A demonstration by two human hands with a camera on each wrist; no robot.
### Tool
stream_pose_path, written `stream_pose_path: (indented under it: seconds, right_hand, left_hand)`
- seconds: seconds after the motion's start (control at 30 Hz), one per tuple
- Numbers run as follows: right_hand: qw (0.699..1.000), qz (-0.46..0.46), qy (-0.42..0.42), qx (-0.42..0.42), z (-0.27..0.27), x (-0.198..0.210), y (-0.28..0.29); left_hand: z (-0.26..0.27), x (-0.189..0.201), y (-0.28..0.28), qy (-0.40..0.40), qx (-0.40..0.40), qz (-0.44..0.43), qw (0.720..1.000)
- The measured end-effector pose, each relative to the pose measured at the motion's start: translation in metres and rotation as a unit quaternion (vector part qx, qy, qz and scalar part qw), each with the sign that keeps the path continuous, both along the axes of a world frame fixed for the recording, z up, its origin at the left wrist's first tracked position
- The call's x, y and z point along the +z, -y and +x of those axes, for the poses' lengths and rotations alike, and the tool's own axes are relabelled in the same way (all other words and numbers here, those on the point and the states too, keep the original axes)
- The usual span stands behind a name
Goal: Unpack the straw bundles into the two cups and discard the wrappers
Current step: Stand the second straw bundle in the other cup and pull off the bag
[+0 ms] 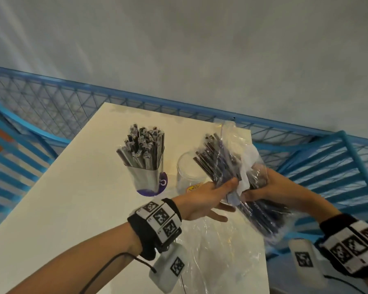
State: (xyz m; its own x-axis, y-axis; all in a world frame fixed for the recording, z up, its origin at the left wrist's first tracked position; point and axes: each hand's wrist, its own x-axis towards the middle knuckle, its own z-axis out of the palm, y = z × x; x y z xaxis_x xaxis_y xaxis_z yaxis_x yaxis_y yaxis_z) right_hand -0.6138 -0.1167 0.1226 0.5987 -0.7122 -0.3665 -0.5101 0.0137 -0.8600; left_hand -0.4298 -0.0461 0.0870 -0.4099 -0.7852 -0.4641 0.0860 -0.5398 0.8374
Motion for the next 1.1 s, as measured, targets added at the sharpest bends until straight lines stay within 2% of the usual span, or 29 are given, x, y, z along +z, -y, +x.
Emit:
stream_pose_path:
  seconds: [0.07, 0.27, 0.43, 0.6, 0.7, 0.77, 0.83, 0.9, 1.0, 1.03, 1.1]
  right_hand:
    - [0.999, -0.007, -0.039, 0.009, 0.003, 0.005, 0.007]
    - [0.989, 0.059, -0.122, 0.058, 0.019, 0.016, 0.019]
    - [0.970, 0.077, -0.210, 0.092, 0.050, 0.029, 0.037]
    - [0.951, 0.075, -0.282, 0.098, 0.073, 0.029, 0.052]
    - [0.949, 0.075, -0.295, 0.085, 0.074, 0.028, 0.054]
    - [0.950, 0.083, -0.292, 0.073, 0.072, 0.028, 0.054]
    - [0.953, 0.092, -0.278, 0.071, 0.068, 0.028, 0.050]
    - [0.959, 0.107, -0.255, 0.063, 0.060, 0.026, 0.046]
    - [0.964, 0.134, -0.226, 0.048, 0.045, 0.020, 0.042]
    - [0.964, 0.133, -0.225, 0.043, 0.040, 0.017, 0.041]
    - [0.967, 0.129, -0.217, 0.035, 0.032, 0.016, 0.038]
  left_hand:
    - [-0.004, -0.003, -0.001, -0.014, 0.024, 0.023, 0.999]
    - [0.006, -0.011, 0.001, -0.075, 0.055, 0.059, 0.994]
    - [0.022, -0.010, 0.010, -0.108, 0.100, 0.095, 0.984]
    - [0.041, -0.013, 0.013, -0.075, 0.091, 0.086, 0.989]
    - [0.061, -0.022, 0.006, -0.016, 0.101, 0.022, 0.995]
    - [0.074, -0.026, 0.003, 0.043, 0.154, -0.032, 0.987]
    - [0.084, -0.033, 0.006, 0.166, 0.188, -0.104, 0.962]
    - [0.085, -0.035, 0.009, 0.297, 0.140, -0.187, 0.926]
    - [0.078, -0.037, 0.010, 0.388, 0.099, -0.274, 0.874]
    - [0.075, -0.038, 0.010, 0.423, 0.101, -0.303, 0.848]
    - [0.072, -0.035, 0.015, 0.505, 0.097, -0.360, 0.779]
